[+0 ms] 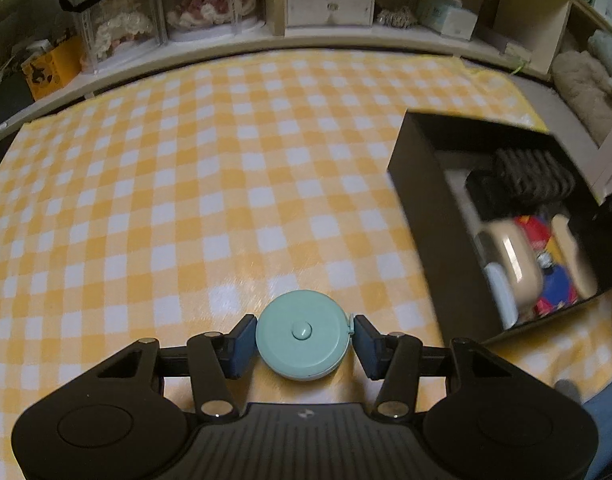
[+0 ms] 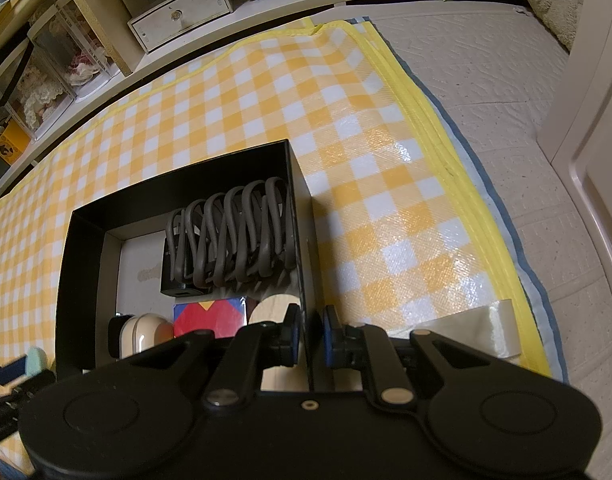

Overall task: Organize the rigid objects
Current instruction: 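Close the left gripper on the mint-green tape measure, then carry the tape measure into the black box and open the left gripper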

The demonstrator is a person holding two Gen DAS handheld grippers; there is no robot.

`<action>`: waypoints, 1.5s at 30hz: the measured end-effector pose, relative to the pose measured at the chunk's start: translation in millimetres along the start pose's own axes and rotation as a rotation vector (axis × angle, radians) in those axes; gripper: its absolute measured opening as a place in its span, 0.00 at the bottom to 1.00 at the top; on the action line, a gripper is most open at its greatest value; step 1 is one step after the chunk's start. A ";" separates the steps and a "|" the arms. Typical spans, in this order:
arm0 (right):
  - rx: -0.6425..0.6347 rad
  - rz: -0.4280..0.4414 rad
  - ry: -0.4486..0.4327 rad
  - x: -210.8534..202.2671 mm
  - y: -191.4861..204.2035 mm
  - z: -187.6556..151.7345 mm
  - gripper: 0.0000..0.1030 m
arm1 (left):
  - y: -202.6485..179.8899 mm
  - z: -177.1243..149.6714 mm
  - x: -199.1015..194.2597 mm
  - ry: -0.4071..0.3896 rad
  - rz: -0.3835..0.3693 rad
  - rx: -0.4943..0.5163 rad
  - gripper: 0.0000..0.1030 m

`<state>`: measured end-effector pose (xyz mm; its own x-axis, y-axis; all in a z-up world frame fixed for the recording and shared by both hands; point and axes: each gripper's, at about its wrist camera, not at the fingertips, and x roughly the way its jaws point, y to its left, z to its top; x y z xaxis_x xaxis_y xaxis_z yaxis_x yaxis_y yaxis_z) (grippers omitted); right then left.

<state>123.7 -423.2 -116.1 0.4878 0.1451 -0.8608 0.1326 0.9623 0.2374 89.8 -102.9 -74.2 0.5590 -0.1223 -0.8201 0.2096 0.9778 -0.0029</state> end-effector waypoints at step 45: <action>0.009 0.015 0.001 0.0 -1.7 1.8 0.13 | -103.8 90.4 25.7 -0.165 -0.150 0.148 0.77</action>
<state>125.0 -425.2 -115.7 0.4887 0.1599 -0.8577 0.1326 0.9580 0.2542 154.9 -222.9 -43.2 0.6333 -0.3023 -0.7124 0.4088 0.9123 -0.0237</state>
